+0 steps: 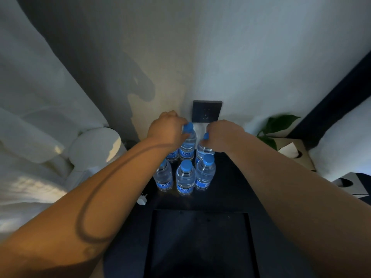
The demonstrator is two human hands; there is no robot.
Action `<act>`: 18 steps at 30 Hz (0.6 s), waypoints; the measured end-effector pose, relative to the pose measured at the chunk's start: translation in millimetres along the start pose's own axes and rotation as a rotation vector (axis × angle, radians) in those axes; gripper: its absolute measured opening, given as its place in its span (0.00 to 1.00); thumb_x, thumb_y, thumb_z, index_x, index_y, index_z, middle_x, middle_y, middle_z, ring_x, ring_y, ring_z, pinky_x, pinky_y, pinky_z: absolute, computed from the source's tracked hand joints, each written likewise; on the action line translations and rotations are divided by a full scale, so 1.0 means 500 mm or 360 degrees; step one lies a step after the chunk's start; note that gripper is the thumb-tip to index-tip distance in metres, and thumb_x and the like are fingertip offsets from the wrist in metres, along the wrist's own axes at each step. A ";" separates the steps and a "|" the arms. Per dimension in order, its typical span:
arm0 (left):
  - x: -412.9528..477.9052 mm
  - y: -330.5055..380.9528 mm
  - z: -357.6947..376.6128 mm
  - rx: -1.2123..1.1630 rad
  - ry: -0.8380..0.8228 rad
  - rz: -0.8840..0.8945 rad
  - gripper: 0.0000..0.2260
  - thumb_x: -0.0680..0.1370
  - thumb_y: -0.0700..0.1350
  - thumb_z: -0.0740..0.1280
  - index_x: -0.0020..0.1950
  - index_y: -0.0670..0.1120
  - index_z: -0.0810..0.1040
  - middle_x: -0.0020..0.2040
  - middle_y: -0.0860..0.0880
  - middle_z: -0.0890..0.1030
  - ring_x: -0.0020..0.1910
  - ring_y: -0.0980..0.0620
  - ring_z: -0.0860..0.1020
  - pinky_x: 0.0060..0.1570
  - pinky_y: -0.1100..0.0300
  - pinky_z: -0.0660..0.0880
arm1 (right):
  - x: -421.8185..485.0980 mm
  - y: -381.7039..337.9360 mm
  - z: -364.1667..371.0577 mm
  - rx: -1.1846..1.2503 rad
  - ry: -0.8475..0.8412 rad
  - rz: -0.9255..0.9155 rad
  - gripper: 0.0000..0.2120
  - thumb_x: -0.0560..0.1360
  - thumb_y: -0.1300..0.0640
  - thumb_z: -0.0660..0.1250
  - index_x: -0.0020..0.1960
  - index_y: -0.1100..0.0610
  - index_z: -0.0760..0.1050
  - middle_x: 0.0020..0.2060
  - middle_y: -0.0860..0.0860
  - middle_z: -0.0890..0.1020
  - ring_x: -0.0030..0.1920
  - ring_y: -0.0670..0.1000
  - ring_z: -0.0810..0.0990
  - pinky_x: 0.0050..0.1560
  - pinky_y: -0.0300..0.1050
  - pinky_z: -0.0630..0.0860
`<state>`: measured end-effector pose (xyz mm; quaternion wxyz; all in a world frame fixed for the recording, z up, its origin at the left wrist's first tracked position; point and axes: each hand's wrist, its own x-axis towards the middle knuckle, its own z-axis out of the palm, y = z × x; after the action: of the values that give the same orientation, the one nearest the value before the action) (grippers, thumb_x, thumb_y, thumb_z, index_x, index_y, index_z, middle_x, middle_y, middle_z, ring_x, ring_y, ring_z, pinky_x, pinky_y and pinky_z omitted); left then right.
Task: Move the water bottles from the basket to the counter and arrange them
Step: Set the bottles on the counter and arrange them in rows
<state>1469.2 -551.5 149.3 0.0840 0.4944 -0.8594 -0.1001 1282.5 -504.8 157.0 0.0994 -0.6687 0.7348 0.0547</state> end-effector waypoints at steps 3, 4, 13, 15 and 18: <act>-0.006 0.008 0.005 0.0040 -0.0029 0.0022 0.18 0.78 0.52 0.70 0.68 0.54 0.80 0.61 0.45 0.76 0.62 0.42 0.72 0.58 0.47 0.76 | -0.005 0.000 0.006 0.0119 0.0042 -0.0002 0.12 0.77 0.45 0.70 0.52 0.53 0.77 0.47 0.52 0.80 0.46 0.53 0.78 0.44 0.47 0.74; -0.005 0.010 0.005 0.0057 -0.0031 0.0023 0.19 0.78 0.52 0.69 0.69 0.54 0.79 0.62 0.45 0.76 0.62 0.42 0.72 0.58 0.47 0.76 | -0.005 -0.001 0.008 0.0157 0.0079 0.0001 0.11 0.78 0.47 0.70 0.53 0.54 0.79 0.49 0.53 0.81 0.48 0.54 0.80 0.46 0.47 0.75; 0.009 0.003 0.008 0.0060 -0.0027 0.0017 0.18 0.80 0.53 0.67 0.70 0.56 0.79 0.62 0.47 0.77 0.63 0.44 0.72 0.57 0.52 0.73 | 0.027 0.010 0.025 0.0211 0.0288 -0.0027 0.14 0.81 0.46 0.67 0.58 0.56 0.76 0.51 0.55 0.82 0.51 0.57 0.81 0.45 0.48 0.73; 0.012 0.001 0.011 0.0056 -0.0013 0.0008 0.17 0.80 0.53 0.67 0.69 0.57 0.79 0.62 0.48 0.77 0.63 0.44 0.72 0.57 0.51 0.72 | 0.037 0.014 0.028 0.0195 0.0312 -0.0034 0.15 0.81 0.45 0.67 0.59 0.56 0.76 0.51 0.55 0.82 0.51 0.57 0.81 0.43 0.47 0.70; 0.018 -0.002 0.014 0.0030 0.0016 0.0000 0.16 0.79 0.53 0.68 0.66 0.57 0.81 0.62 0.50 0.77 0.62 0.45 0.73 0.58 0.49 0.71 | 0.042 0.015 0.037 0.0190 0.0337 -0.0025 0.16 0.81 0.43 0.67 0.59 0.56 0.76 0.50 0.55 0.82 0.50 0.58 0.81 0.42 0.47 0.71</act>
<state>1464.0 -559.0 142.8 0.0836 0.4955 -0.8599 -0.0897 1274.7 -520.5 134.0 0.0613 -0.6694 0.7379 -0.0610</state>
